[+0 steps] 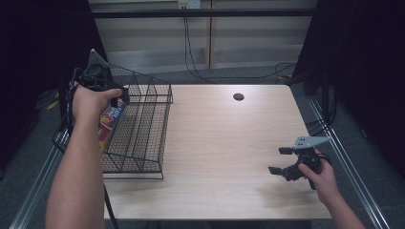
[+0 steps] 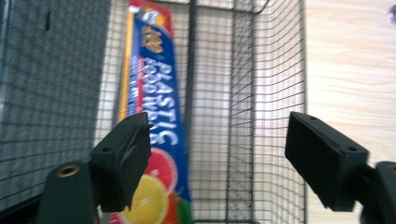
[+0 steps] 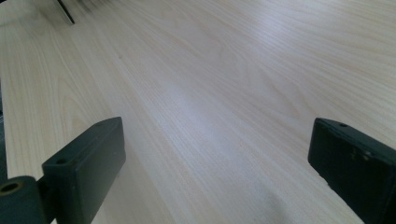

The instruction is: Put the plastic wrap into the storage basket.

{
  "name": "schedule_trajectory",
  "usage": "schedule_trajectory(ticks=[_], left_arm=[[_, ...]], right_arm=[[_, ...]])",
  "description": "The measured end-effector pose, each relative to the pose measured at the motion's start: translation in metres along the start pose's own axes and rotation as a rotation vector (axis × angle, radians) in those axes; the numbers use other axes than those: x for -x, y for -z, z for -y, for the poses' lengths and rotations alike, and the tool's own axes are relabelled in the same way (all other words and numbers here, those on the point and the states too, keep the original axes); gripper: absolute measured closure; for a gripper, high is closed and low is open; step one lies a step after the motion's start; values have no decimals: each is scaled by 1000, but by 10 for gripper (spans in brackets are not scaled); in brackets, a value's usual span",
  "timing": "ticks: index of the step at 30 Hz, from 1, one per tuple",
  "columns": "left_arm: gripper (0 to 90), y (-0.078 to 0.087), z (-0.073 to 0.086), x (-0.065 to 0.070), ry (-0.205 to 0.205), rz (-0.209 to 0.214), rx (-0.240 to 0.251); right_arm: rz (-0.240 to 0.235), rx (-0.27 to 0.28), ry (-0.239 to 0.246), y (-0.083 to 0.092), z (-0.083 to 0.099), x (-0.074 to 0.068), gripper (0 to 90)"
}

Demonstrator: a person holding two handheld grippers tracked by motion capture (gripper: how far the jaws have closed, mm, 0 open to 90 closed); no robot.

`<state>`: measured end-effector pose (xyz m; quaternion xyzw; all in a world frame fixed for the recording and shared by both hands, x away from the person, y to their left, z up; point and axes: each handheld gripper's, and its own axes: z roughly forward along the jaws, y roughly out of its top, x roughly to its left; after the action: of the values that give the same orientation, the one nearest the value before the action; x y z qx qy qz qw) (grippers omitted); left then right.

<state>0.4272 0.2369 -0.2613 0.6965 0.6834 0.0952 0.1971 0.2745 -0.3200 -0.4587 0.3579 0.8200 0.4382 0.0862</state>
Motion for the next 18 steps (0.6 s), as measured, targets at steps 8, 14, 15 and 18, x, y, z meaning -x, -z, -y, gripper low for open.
schedule_trajectory(ticks=[8,14,15,18], left_arm=[[195,-4,1,16,-51,74,26],[192,-7,3,22,-65,109,44],[191,-7,3,23,-75,114,44],[185,-8,6,28,-90,135,56]], right_arm=[[7,10,6,2,0,2,40],[9,7,1,2,0,2,40],[9,6,3,2,0,2,40],[6,3,3,1,0,1,40]])
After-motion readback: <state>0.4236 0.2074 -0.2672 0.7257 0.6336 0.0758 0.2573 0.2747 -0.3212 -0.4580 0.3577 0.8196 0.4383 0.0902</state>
